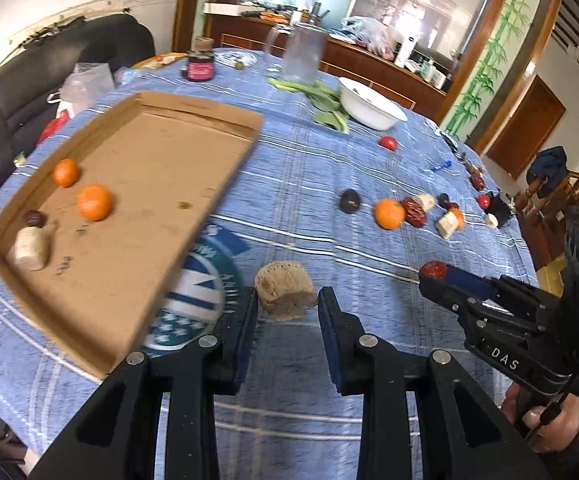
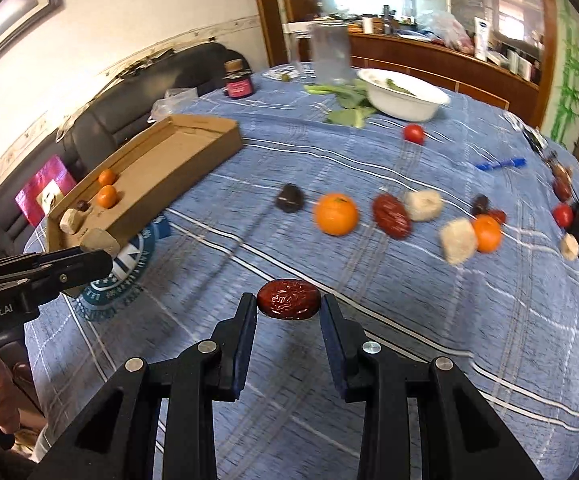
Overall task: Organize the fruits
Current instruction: 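Carry the white cube and red date toward the cardboard tray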
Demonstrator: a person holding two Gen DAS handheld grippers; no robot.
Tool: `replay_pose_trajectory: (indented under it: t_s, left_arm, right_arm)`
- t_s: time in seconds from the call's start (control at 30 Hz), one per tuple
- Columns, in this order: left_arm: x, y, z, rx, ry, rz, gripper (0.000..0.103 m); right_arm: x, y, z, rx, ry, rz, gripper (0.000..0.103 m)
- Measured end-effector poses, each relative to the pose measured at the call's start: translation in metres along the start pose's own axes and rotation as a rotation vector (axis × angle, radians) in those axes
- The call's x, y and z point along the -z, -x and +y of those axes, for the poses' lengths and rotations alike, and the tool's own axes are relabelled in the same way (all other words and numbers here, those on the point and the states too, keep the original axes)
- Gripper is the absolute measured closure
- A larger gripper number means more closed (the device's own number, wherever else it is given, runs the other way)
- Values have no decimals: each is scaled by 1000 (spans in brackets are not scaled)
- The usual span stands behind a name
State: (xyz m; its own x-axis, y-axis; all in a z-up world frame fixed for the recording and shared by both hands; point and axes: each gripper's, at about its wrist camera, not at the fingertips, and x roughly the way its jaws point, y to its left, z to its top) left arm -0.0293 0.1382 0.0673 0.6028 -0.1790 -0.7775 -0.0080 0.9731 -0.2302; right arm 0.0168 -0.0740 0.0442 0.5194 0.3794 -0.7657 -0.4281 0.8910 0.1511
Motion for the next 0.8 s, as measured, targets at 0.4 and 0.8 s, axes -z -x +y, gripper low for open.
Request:
replay_pose_trajectory:
  t_s: [0.4, 0.8]
  left_arm:
    - [8, 2, 38, 50, 0, 66, 73]
    - [13, -35, 17, 36, -74, 136, 73]
  right_arm:
    - [-17, -25, 53, -6, 87, 27, 67]
    - [4, -46, 36, 32, 49, 108, 68]
